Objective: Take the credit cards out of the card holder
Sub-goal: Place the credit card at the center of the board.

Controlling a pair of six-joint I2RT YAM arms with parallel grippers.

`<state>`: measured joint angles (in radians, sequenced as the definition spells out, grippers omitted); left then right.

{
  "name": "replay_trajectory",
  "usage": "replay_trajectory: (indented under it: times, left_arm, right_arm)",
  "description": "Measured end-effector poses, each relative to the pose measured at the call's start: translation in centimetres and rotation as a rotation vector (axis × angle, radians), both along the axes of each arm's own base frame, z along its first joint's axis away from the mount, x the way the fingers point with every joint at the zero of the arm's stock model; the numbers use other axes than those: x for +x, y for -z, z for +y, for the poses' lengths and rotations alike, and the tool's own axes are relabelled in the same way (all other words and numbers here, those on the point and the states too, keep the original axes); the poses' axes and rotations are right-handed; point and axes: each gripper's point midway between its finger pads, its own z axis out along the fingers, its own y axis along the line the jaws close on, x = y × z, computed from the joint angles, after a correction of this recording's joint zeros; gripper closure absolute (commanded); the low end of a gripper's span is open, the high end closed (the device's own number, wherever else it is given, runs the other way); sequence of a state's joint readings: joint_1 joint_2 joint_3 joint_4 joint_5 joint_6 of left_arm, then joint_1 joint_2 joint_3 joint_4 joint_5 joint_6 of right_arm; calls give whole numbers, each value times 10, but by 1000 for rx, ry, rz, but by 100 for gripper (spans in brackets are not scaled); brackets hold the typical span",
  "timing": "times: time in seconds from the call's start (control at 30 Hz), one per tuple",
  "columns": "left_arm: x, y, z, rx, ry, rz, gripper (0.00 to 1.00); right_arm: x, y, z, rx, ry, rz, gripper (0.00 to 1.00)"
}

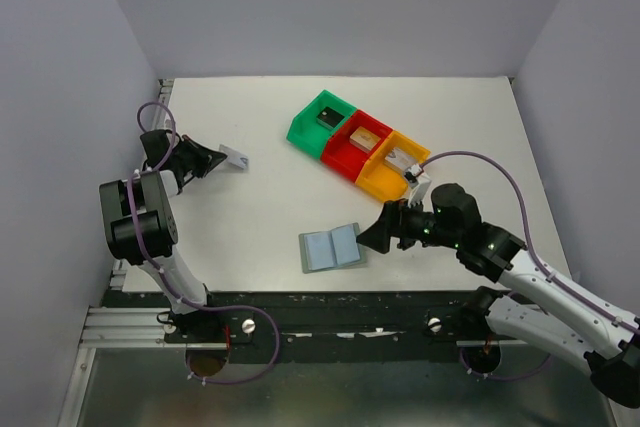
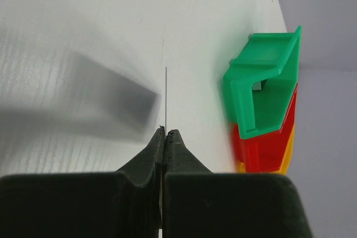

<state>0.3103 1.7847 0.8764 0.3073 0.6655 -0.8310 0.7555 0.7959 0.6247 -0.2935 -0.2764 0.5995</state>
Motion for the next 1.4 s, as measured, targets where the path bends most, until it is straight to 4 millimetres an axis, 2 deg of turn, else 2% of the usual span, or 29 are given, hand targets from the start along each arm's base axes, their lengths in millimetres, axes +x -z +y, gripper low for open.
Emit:
replay_trajectory:
  times: [0.27, 0.47, 0.73, 0.83, 0.97, 1.03, 1.07, 1.13, 1.33, 1.4]
  left_arm:
    - [4, 11, 4, 20, 12, 22, 92]
    - [-1, 25, 3, 16, 15, 65, 80]
    - [-3, 29, 7, 36, 8, 84, 61]
    - [-5, 32, 11, 43, -4, 98, 59]
    - [-7, 30, 15, 58, -21, 110, 55]
    - [-7, 28, 17, 67, -28, 110, 50]
    - [-7, 27, 17, 69, -31, 110, 41]
    - [-9, 24, 19, 81, -40, 112, 36]
    - [-15, 13, 22, 113, -70, 99, 30]
    - [-19, 12, 23, 120, -81, 102, 24]
  right_arm:
    - [2, 9, 1, -27, -3, 20, 3]
    - [3, 12, 2, -37, -6, 22, 3]
    - [3, 16, 2, -48, -9, 26, 2]
    - [3, 15, 2, -50, -10, 22, 2]
    - [3, 16, 1, -57, -10, 26, 2]
    - [2, 17, 0, -62, -10, 28, 2]
    - [2, 17, -1, -63, -10, 28, 2]
    - [1, 17, -2, -65, -8, 29, 2]
    - [0, 19, -4, -77, -5, 34, 1]
    - [0, 20, -4, -77, -6, 35, 0]
